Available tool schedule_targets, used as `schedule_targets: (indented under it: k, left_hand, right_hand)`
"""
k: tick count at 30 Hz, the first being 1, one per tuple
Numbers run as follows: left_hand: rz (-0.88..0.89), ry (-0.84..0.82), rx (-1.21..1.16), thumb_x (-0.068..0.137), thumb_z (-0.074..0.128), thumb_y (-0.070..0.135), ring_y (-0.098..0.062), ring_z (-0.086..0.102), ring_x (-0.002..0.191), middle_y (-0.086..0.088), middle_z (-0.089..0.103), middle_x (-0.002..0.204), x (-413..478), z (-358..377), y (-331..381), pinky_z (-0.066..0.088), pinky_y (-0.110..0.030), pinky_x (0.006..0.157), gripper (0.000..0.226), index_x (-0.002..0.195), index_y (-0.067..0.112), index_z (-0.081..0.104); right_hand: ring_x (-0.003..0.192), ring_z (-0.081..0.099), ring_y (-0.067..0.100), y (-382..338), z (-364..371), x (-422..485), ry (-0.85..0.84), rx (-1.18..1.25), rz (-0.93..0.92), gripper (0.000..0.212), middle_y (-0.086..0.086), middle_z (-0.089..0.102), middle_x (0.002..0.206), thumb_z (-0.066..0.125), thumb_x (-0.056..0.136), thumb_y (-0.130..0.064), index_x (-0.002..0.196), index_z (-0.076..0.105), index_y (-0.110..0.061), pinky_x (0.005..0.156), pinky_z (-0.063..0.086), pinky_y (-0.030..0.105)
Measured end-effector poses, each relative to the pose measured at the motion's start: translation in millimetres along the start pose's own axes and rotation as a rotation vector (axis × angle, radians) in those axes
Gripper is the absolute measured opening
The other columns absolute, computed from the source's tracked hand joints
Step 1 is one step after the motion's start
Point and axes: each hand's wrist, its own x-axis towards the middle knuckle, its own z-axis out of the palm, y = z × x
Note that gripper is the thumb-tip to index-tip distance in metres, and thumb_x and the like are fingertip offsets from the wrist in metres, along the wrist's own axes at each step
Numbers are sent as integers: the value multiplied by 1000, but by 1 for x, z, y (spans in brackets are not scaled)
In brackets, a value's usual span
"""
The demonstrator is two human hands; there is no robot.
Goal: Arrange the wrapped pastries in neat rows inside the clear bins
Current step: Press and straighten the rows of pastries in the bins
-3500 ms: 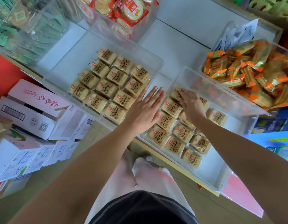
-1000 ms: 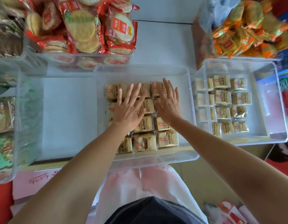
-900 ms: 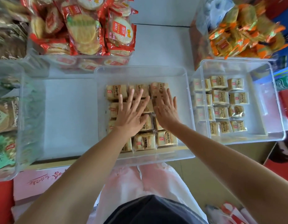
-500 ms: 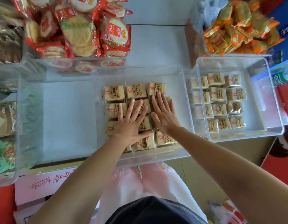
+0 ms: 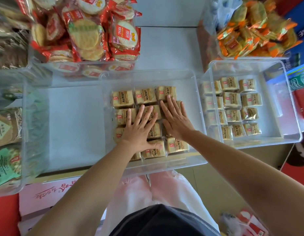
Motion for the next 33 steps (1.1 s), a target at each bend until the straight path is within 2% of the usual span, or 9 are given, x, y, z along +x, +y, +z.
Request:
schedule_targets:
  k: [3,5,8,12,15,18,24,28,33]
  left_hand:
    - [-30,66,8,86,-1,71,-25,-35,141,-4,-38,153,-10,-9,-7,-15,-59,113,83,149,23,-24]
    - [-81,177,49,99,13,54,-26,-26,145,-7,-27,158,-21,-19,-13,-9,-55,117,70,154,16,-6]
    - [-176,322,150,102,28,39,-28,-11,149,-12,-10,161,-38,-36,-19,-1,-54,119,61,154,10,15]
    - [-262,389,175,100,30,33,-29,-5,150,-10,-4,162,-57,-45,-20,-3,-54,119,62,154,10,11]
    - [-342,457,31,102,25,31,-25,-4,150,-8,-3,163,-70,-36,-30,4,-50,121,60,155,11,7]
    - [-331,501,-85,103,22,27,-23,-5,150,-7,-5,163,-81,-24,-37,7,-45,122,59,155,9,2]
    - [-375,593,-237,100,27,14,-26,1,150,-9,-2,163,-81,-19,-37,12,-46,121,58,154,6,6]
    - [-377,594,-283,100,26,13,-28,4,150,-11,2,163,-80,-16,-38,15,-47,121,57,153,4,9]
    - [-368,576,-284,100,31,13,-29,3,150,-11,4,163,-79,-15,-39,14,-46,121,57,154,4,11]
  right_hand:
    - [144,-17,23,-2,-12,-3,25,73,-49,65,11,-15,157,23,99,-44,151,-5,-18,118,-7,45]
    - [144,-17,23,-8,-15,-5,8,79,-154,72,11,-17,156,28,97,-51,151,-7,-18,118,-6,45]
    - [143,-20,25,-24,-12,-7,-93,-14,-321,88,11,-24,154,30,88,-66,150,-13,-20,117,-8,47]
    - [138,-26,29,-38,0,-13,-198,-280,-475,92,13,-27,151,19,83,-74,148,-16,-18,109,-22,44]
    - [137,-29,30,-39,1,-12,-249,-285,-501,87,12,-29,150,17,87,-70,147,-19,-19,109,-23,47]
    - [137,-31,29,-40,-1,-10,-300,-275,-529,83,9,-31,151,15,89,-68,147,-21,-20,110,-21,50]
    - [141,-23,24,-66,-8,2,-177,-180,-540,71,7,-24,154,15,96,-60,149,-14,-22,115,-14,46]
    - [143,-20,25,-89,5,9,-170,-178,-516,81,8,-21,156,20,92,-65,150,-8,-15,117,-6,51]
    - [143,-18,27,-90,11,8,-143,-197,-525,86,11,-15,157,19,87,-71,148,-10,-18,115,-7,53]
